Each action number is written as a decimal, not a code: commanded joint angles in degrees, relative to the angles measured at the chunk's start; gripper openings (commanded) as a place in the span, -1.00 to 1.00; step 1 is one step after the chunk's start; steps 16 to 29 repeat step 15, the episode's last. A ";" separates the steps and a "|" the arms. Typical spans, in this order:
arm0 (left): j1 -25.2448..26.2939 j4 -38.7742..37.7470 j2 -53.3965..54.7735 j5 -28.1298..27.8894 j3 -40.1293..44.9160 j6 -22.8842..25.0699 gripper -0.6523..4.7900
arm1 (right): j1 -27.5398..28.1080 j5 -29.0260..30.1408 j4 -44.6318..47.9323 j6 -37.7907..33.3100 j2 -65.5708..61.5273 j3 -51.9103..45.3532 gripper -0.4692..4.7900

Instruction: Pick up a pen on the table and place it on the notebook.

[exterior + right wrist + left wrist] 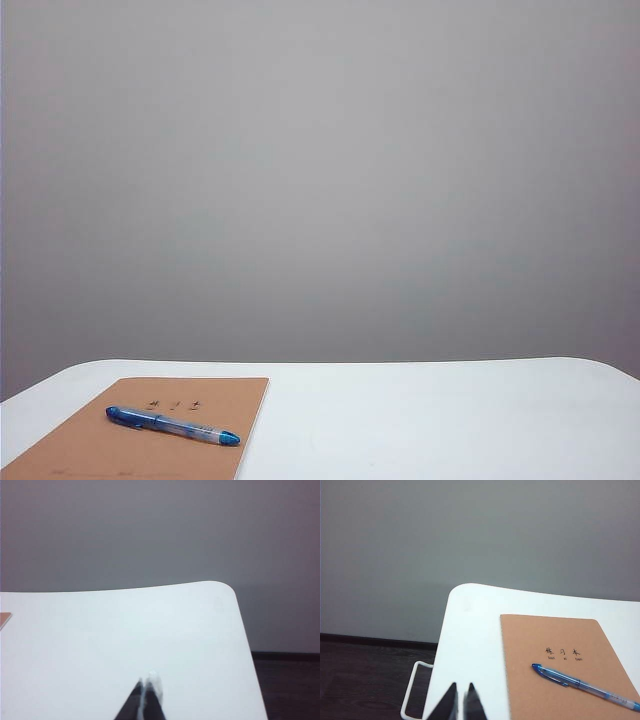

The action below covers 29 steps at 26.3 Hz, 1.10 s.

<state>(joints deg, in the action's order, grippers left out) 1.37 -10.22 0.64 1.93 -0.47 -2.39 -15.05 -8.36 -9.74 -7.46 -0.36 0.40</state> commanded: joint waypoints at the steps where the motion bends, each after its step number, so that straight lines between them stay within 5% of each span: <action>1: 0.04 -0.28 0.00 -0.50 0.13 -1.60 -0.69 | -0.22 0.81 0.04 -0.04 0.02 -0.33 -0.82; 29: 0.04 -0.26 0.00 -0.48 0.13 -1.07 -0.69 | -0.22 0.76 0.07 -0.02 0.24 -0.33 -0.82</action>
